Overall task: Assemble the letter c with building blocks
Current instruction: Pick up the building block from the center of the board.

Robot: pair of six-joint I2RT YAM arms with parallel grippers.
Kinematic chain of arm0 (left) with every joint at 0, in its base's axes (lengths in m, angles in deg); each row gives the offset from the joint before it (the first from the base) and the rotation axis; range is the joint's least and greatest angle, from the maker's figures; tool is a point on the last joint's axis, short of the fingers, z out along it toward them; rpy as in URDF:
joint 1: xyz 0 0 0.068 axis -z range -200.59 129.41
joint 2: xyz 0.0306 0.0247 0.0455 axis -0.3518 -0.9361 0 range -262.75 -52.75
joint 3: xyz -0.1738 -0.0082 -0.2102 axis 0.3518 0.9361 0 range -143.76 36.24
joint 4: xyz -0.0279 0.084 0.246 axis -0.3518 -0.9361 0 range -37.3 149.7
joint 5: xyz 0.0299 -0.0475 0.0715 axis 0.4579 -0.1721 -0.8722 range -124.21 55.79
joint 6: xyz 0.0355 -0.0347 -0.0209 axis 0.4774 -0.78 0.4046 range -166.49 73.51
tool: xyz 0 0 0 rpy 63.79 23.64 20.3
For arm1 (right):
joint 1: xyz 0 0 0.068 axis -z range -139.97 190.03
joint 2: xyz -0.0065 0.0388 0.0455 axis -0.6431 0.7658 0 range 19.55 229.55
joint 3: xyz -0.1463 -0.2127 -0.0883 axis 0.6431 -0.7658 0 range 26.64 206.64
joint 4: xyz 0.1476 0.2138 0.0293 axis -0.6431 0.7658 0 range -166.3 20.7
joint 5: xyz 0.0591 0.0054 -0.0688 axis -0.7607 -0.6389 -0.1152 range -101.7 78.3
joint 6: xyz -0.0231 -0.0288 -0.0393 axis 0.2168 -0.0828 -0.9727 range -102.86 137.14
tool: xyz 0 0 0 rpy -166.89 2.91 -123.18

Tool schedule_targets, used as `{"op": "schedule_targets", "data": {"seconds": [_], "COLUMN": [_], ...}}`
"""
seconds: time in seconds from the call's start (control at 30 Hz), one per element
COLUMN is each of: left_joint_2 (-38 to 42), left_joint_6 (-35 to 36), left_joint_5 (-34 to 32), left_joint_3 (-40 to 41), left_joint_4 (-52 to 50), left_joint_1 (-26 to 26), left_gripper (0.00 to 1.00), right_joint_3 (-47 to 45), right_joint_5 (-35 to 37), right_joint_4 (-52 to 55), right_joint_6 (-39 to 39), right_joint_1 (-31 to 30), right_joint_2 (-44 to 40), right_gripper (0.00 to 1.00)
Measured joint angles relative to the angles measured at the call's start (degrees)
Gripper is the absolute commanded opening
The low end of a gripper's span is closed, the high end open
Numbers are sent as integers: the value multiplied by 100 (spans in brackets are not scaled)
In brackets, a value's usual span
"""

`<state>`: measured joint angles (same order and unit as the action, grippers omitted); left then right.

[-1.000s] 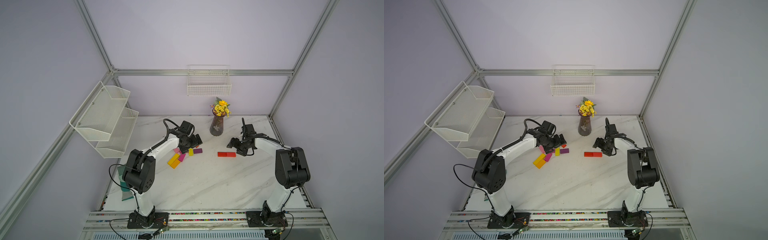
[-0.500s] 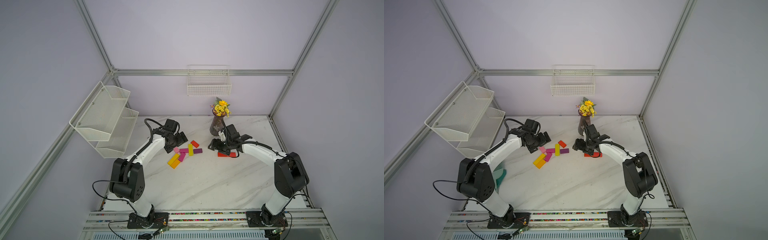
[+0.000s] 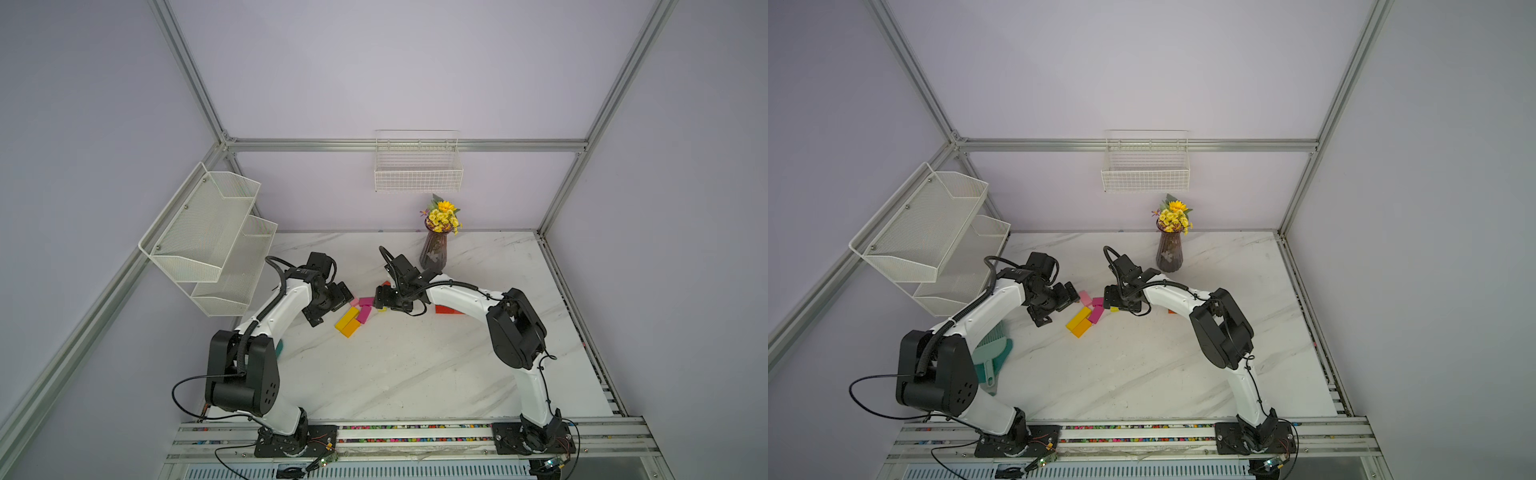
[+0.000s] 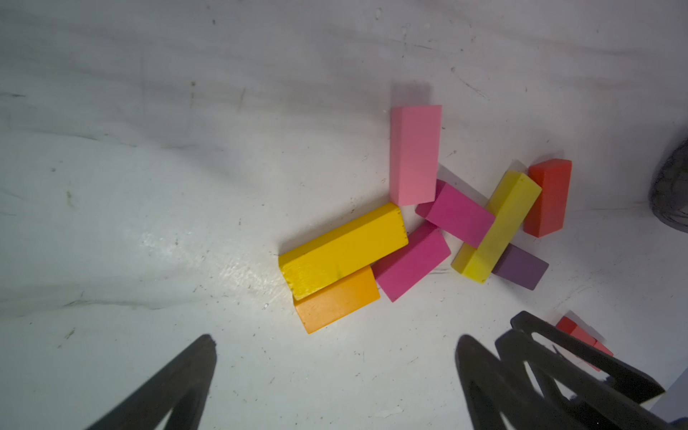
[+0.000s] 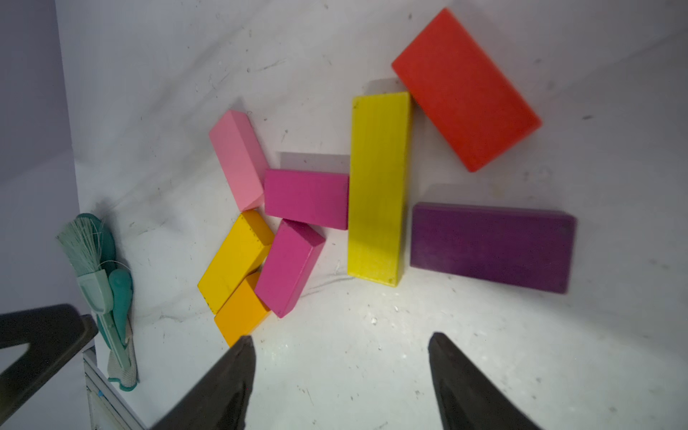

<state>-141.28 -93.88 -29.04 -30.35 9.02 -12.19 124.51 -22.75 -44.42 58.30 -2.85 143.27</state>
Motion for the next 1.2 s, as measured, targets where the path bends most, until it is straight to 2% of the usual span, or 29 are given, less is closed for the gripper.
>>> {"op": "schedule_targets", "data": {"seconds": [0.13,0.33,0.63,0.87,1.03,1.2], "left_joint_2": [212,522,820,949,1016,1121], "left_joint_6": [0,2,7,2,0,0], "left_joint_5": [177,404,656,780,833,841], "left_joint_3": [175,313,577,706,791,822], "left_joint_4": [-2,13,42,107,160,175], "left_joint_1": [-133,-282,-398,-424,-426,-426], "left_gripper": [100,100,100,100,100,100], "right_joint_3": [651,1123,1399,2068,2643,2826], "right_joint_5": [170,442,815,1080,1443,1683], "right_joint_4": [372,914,1449,1733,2033,2203], "right_joint_6": [39,81,94,46,-133,-260], "right_joint_1": [-146,-223,-223,-269,-334,-354], "right_joint_2": [507,857,986,1432,1770,1878], "right_gripper": [63,59,60,60,59,55]}}
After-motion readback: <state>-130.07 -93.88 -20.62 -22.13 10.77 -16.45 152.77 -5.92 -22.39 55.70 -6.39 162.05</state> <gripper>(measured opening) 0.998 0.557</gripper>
